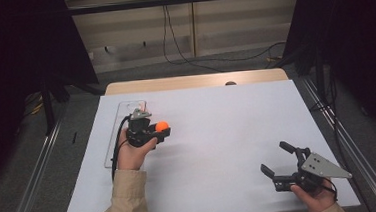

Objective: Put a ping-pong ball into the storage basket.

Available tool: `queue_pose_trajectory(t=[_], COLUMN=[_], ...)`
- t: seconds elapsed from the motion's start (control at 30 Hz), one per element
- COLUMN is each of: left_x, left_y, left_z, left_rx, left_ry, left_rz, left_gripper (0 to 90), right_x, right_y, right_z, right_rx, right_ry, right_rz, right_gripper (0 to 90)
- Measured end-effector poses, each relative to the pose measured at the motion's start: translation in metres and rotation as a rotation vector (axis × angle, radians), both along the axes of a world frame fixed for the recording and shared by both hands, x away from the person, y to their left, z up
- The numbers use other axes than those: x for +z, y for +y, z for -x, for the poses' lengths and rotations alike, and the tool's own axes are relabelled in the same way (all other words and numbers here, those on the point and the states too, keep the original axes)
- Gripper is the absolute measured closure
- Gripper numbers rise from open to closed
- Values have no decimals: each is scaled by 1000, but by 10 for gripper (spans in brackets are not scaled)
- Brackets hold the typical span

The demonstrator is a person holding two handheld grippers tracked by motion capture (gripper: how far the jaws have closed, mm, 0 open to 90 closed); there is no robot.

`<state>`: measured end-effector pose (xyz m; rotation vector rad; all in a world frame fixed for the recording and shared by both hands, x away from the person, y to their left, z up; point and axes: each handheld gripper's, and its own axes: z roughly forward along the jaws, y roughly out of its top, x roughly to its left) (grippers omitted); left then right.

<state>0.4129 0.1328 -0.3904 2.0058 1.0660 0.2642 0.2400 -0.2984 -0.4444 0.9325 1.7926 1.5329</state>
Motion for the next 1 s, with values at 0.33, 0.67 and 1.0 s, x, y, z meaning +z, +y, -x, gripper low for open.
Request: queue_pose_trajectory(t=[0.33, 0.67, 1.0], left_x=[1, 2, 0], left_y=[8, 15, 21], left_z=[-1, -1, -2], left_rx=[17, 35, 50], left_ry=[-5, -7, -7], left_rz=[0, 1, -3], left_gripper=[508, 508, 508], right_x=[0, 0, 0], right_y=[0, 0, 0], right_z=[0, 0, 0], right_rx=[-1, 0, 1], right_ry=[0, 1, 0], right_rz=[-2, -2, 0], right_gripper=[40, 40, 40])
